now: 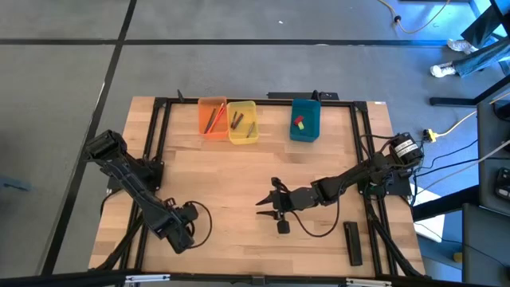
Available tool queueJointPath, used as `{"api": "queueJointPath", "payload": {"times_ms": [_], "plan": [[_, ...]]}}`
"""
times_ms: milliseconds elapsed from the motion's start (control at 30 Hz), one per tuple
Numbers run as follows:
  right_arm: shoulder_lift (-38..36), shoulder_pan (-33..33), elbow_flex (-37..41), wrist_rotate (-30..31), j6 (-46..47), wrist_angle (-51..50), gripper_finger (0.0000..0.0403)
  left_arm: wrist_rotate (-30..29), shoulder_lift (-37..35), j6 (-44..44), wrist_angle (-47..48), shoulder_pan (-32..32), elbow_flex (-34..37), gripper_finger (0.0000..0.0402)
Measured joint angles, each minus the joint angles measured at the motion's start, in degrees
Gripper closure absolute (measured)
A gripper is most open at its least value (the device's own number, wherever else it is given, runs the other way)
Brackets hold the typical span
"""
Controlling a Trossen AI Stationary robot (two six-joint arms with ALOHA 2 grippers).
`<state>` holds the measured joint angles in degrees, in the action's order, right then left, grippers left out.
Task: Sort crayons/erasers/pens/pencils in bins
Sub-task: Put the pink eraser into the blue bin
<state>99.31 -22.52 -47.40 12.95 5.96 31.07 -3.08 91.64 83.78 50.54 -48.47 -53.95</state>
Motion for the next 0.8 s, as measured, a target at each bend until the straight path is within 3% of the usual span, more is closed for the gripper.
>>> {"api": "queueJointPath", "payload": {"times_ms": [233,467,633,800], "plan": [[0.00,0.00,0.00,0.00,0.00,-0.07,0.0272,1.63,-0.07,3.20,-0.44,2.86,1.05,0.0220],[0.00,0.00,0.02,-0.02,0.02,-0.11,0.0272,9.56,-0.40,12.78,-4.16,2.94,6.96,0.0221],[0.00,0.00,0.02,0.00,0.02,-0.11,0.0272,9.21,-0.34,13.04,-6.55,2.51,7.56,0.0222],[0.00,0.00,0.02,0.00,0.40,-0.09,0.0272,9.76,0.11,11.68,-2.66,2.39,4.51,0.0222]]}}
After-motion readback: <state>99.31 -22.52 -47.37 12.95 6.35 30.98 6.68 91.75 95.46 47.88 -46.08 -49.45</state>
